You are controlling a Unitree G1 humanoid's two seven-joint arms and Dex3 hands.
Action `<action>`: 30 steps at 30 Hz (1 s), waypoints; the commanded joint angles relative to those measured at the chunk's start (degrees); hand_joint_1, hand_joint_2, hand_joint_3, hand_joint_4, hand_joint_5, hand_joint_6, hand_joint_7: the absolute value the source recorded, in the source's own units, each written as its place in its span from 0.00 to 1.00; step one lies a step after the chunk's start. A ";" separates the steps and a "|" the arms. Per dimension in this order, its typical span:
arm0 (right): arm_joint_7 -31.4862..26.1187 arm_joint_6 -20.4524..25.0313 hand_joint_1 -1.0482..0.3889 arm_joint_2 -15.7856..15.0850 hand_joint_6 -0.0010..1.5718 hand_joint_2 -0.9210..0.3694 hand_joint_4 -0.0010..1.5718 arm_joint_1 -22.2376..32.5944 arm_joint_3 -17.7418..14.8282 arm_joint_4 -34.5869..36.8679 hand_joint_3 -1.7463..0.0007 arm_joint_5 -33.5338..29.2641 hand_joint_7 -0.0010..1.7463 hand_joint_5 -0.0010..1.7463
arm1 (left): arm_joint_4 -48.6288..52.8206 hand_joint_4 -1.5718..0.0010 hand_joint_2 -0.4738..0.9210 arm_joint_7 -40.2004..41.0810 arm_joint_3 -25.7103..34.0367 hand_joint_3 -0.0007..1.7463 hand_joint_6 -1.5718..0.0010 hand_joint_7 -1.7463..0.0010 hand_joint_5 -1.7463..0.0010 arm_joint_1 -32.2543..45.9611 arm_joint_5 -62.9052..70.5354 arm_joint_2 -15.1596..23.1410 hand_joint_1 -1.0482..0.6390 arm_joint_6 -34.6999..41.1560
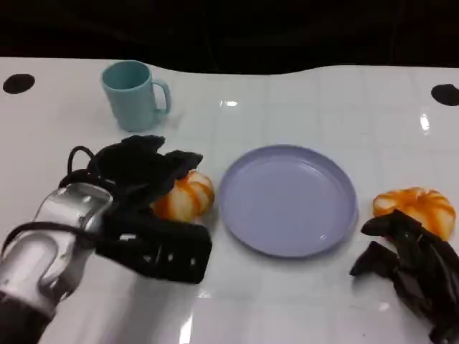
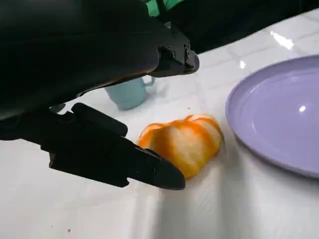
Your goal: Grasp the bread from the table and place it into the plate.
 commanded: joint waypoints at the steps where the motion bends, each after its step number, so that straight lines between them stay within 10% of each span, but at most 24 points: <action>1: 0.19 1.26 0.35 -0.55 0.39 0.00 0.42 0.18 -0.37 0.67 0.89 0.86 0.69 0.88 | 8.74 0.97 0.95 -1.18 -1.78 0.00 0.91 1.00 0.99 -5.76 -0.59 -2.23 0.27 3.12; 5: -0.58 1.30 0.35 -0.62 0.40 0.00 0.42 0.36 -0.13 0.20 0.89 0.55 0.70 0.89 | 28.25 0.95 0.93 6.13 -3.82 0.00 0.90 0.99 0.98 -12.94 -1.90 -7.78 0.27 0.82; 22: 0.43 0.47 0.34 -0.99 0.41 0.00 0.43 0.20 -0.23 1.23 0.90 0.77 0.70 0.88 | 53.50 0.92 0.94 18.85 -7.18 0.00 0.87 0.99 0.97 -21.30 -6.04 -14.20 0.29 -5.07; 26: 2.06 1.55 0.35 -1.18 0.39 0.00 0.41 0.19 -0.64 1.15 0.89 1.95 0.70 0.90 | 54.42 0.72 0.99 20.65 -5.74 0.01 0.74 0.97 0.91 -20.60 -8.58 -13.61 0.41 -7.96; 27: 2.15 1.78 0.36 -1.27 0.39 0.00 0.41 0.24 -0.65 1.05 0.89 2.08 0.69 0.89 | 54.66 0.56 1.00 21.80 -5.43 0.05 0.53 0.95 0.74 -20.31 -8.98 -13.40 0.42 -8.71; 30: 2.27 1.62 0.36 -1.56 0.38 0.00 0.41 0.22 -0.53 1.18 0.88 2.02 0.69 0.89 | 55.35 0.54 1.00 25.09 -5.37 0.06 0.29 0.92 0.27 -19.82 -9.47 -13.20 0.42 -9.24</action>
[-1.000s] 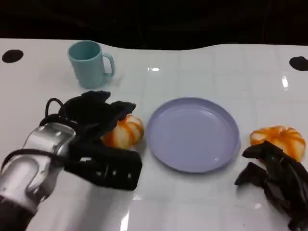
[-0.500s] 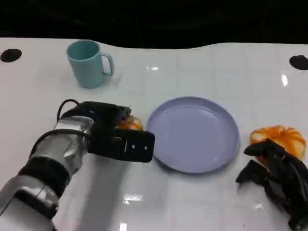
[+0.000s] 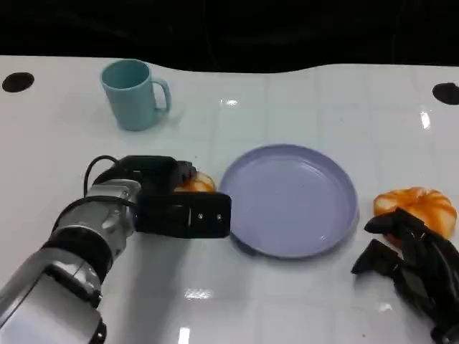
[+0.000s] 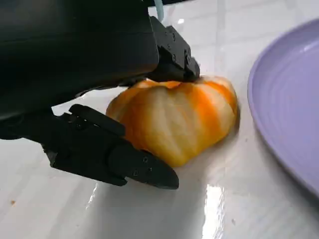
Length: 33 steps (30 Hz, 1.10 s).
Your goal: Grasp the bread from the table and place it into the plate.
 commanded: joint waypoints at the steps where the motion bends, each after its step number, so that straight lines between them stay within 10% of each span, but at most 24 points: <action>1: -0.03 0.49 0.36 -1.20 0.38 0.00 0.41 0.70 -0.26 0.77 0.89 -0.13 0.69 0.89 | 1.48 0.54 1.00 5.42 0.18 0.06 0.28 0.91 0.21 0.92 -0.78 1.04 0.42 -1.02; 4: -1.02 -0.09 0.35 -1.04 0.39 0.00 0.42 0.61 -0.27 1.01 0.89 -0.54 0.69 0.89 | 1.84 0.57 1.00 8.85 -0.09 0.16 0.45 0.67 0.23 1.32 -0.63 0.99 0.48 -0.63; 8: -1.48 -0.36 0.35 -1.10 0.40 0.00 0.42 0.66 -0.06 0.94 0.90 -0.81 0.69 0.89 | 1.94 0.58 1.00 11.72 0.33 0.17 0.49 0.60 0.23 1.50 -1.07 0.76 0.49 0.30; 9: -1.50 -0.49 0.35 -1.21 0.40 0.00 0.42 0.61 0.01 1.09 0.89 -0.94 0.69 0.89 | 1.82 0.55 1.00 13.48 0.86 0.20 0.61 0.27 0.10 1.62 -1.44 0.57 0.49 1.20; 12: -0.46 -2.02 0.35 -1.63 0.40 0.00 0.43 0.22 0.20 2.50 0.87 -1.28 0.68 0.89 | 1.60 0.53 1.00 16.25 1.68 0.23 0.70 0.03 0.01 1.70 -2.11 0.21 0.49 2.64; 33: -0.65 -3.75 0.35 -1.29 0.39 0.00 0.42 -0.33 -0.13 4.18 0.86 -1.82 0.70 0.91 | -2.83 0.48 0.95 21.62 5.87 0.33 0.67 0.00 0.00 0.52 -7.49 -1.57 0.51 1.92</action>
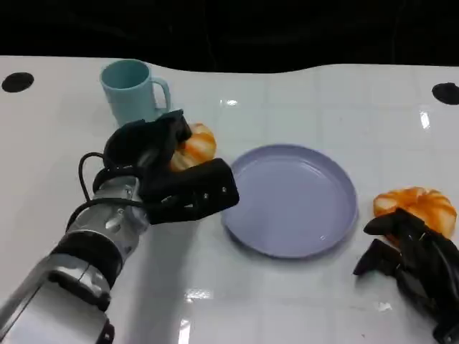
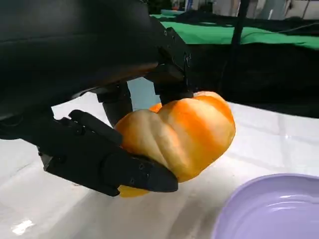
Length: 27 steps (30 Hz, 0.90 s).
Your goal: Grasp the bread from the table and place it into the plate.
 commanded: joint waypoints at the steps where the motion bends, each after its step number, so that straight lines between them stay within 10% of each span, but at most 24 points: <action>1: -0.37 0.96 0.35 -0.67 0.39 0.00 0.42 0.79 -0.30 0.82 0.86 0.19 0.70 0.91 | -0.31 0.48 0.95 1.02 0.31 0.33 0.67 0.00 0.00 -0.82 -0.30 0.83 0.51 -0.15; 16: -0.37 0.96 0.35 -0.67 0.39 0.00 0.41 0.79 -0.31 0.82 0.86 0.18 0.70 0.91 | -0.31 0.48 0.92 1.01 0.32 0.37 0.67 0.00 0.00 -0.81 -0.29 0.83 0.51 -0.16; 21: -0.05 0.71 0.35 -0.63 0.40 0.00 0.43 -0.11 -0.54 2.07 0.86 0.36 0.71 0.92 | -6.76 0.38 0.76 1.32 -3.07 0.67 0.51 0.00 0.00 -1.84 0.93 0.77 0.52 -21.79; 27: 1.34 0.00 0.35 -0.74 0.39 0.00 0.43 -0.51 -0.66 3.21 0.85 0.55 0.70 0.92 | -5.32 0.39 0.72 0.12 -5.65 0.69 0.51 0.00 0.00 -3.38 3.05 -0.97 0.52 -26.26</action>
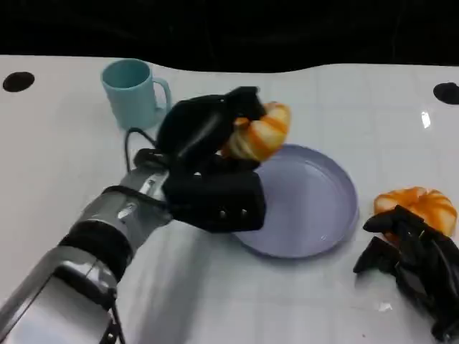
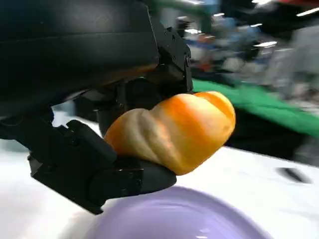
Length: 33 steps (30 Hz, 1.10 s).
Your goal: Grasp the bread from the table and place it into the plate.
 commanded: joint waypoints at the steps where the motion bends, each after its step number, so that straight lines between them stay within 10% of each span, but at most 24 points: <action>1: 0.38 0.36 0.35 -0.68 0.39 0.00 0.43 0.56 -0.54 1.77 0.85 0.41 0.70 0.91 | 0.98 0.39 0.72 -1.23 -1.66 0.69 0.52 0.00 0.00 -1.84 1.72 -0.27 0.52 -1.77; 19: -0.53 0.56 0.36 -0.62 0.39 0.00 0.42 0.96 -0.06 0.92 0.85 0.30 0.72 0.91 | 3.01 0.38 0.77 -4.84 -4.31 0.66 0.51 0.00 0.00 -3.28 3.61 -1.18 0.49 -1.37; 27: -1.12 -0.61 0.35 -0.72 0.39 0.00 0.43 1.08 0.38 0.87 0.85 -0.74 0.71 0.91 | 2.31 0.60 0.98 -14.48 -6.03 0.11 0.46 0.82 0.12 -4.93 5.09 -0.65 0.43 5.00; 29: -1.21 -0.27 0.35 -0.77 0.39 0.00 0.42 1.14 0.36 0.70 0.85 -0.80 0.71 0.91 | 2.25 0.79 1.00 -18.64 -6.74 0.21 0.67 0.96 0.57 -5.68 5.54 -0.46 0.28 7.08; 33: -0.90 0.26 0.36 -0.87 0.38 0.00 0.42 1.20 0.35 0.48 0.85 -0.57 0.71 0.90 | 1.25 0.93 1.00 -21.31 -7.59 0.32 0.82 1.00 0.77 -5.93 6.66 -0.11 0.14 9.38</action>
